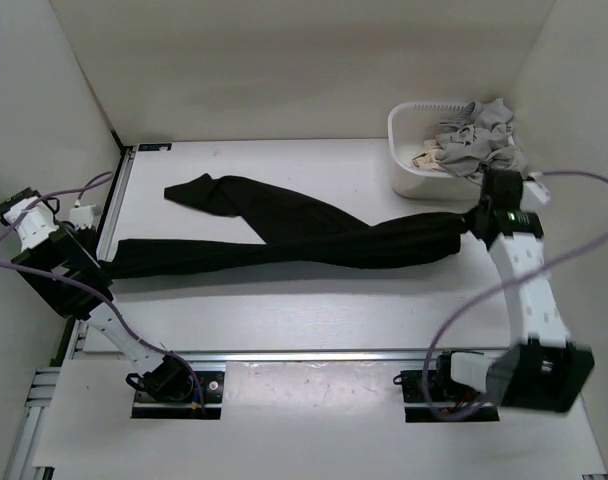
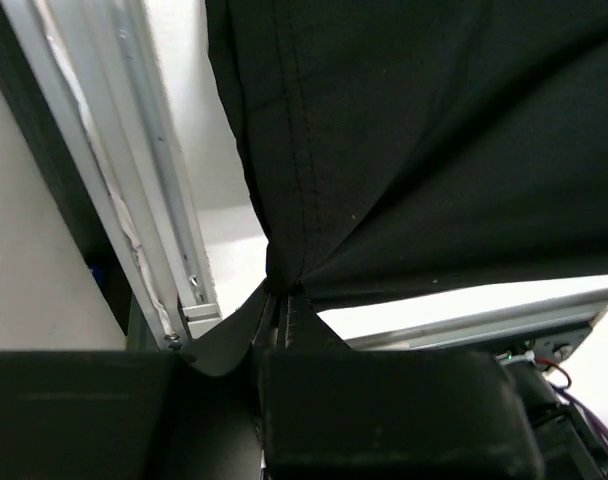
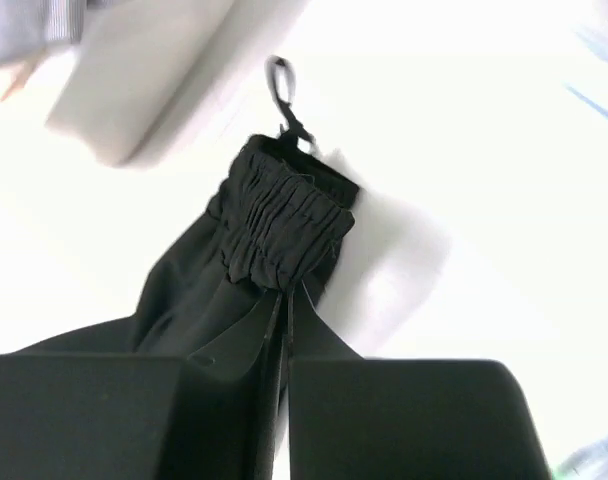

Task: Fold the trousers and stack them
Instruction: Flatten the trousers out

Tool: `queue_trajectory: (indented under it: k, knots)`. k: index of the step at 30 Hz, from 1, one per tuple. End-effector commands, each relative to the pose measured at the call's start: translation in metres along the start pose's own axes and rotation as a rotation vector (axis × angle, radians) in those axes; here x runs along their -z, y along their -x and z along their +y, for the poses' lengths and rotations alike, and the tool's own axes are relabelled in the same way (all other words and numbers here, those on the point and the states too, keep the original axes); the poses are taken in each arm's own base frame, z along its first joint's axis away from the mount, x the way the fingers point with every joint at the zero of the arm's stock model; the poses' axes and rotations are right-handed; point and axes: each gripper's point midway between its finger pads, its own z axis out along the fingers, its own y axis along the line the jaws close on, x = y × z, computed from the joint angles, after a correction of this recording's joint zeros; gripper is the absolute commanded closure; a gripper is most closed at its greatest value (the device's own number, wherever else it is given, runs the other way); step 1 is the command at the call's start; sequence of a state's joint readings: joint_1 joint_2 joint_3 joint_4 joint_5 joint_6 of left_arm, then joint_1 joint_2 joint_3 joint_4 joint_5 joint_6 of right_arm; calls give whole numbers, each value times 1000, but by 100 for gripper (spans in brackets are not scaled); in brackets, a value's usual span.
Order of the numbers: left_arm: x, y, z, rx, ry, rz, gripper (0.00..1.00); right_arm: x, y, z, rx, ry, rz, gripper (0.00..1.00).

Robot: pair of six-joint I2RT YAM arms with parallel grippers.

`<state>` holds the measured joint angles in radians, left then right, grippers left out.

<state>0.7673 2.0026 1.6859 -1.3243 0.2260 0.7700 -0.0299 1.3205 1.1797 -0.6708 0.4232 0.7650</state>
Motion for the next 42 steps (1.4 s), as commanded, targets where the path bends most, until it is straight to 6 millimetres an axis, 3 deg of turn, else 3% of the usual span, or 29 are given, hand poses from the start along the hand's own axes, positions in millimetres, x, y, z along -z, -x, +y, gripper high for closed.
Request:
queue_trajectory:
  k: [1, 2, 4, 8, 13, 16, 24, 26, 27, 28, 29, 31, 32, 33, 35, 38, 40, 42]
  knots:
    - [25, -6, 16, -26, 87, -39, 86, 40, -16, -61, -44, -79, -18, 100]
    - [21, -9, 15, -36, 75, -27, 86, 39, -34, -83, -68, -129, 4, 100]
    - [12, -23, 7, -40, 46, 13, 86, 57, -45, -107, -117, -131, -25, 100]
    - [-7, -51, -9, -47, -9, 94, 86, 65, -102, -164, -173, -265, 51, 100]
    - [-23, -79, -16, -74, -20, 182, 86, 63, -157, -198, -298, -332, 117, 100]
    - [-26, -85, -15, -74, -10, 206, 86, 63, -160, -201, -325, -334, 113, 100]
    - [-20, -85, -12, -90, 32, 193, 86, 78, -142, -220, -354, -433, 15, 100]
    - [-19, -87, -14, -91, 32, 193, 86, 83, -140, -226, -402, -461, -14, 87]
    - [-19, -89, -16, -90, 31, 194, 82, 84, -140, -229, -410, -469, -25, 54]
    - [-18, -90, -18, -90, 31, 194, 73, 87, -136, -227, -421, -451, -38, 39]
    - [-18, -90, -18, -99, 30, 194, 56, 89, -132, -225, -410, -439, -41, 33]
    - [-13, -89, -18, -103, 48, 180, 48, 90, -121, -219, -395, -412, -64, 27]
    - [-8, -82, -19, -115, 43, 150, 48, 88, -120, -216, -360, -398, -55, 27]
    - [-3, -74, -19, -127, 49, 131, 48, 88, -104, -203, -346, -356, -79, 25]
    - [8, -55, -21, -160, 72, 68, 48, 93, -88, -197, -281, -348, -97, 24]
    - [32, 1, -28, -250, 113, -65, 47, 96, -50, -172, -209, -290, -149, 24]
    - [51, 54, -47, -295, 109, -211, 47, 88, -34, -151, -122, -233, -153, 24]
    - [52, 91, -59, -296, 95, -290, 41, 78, -27, -138, -47, -206, -139, 24]
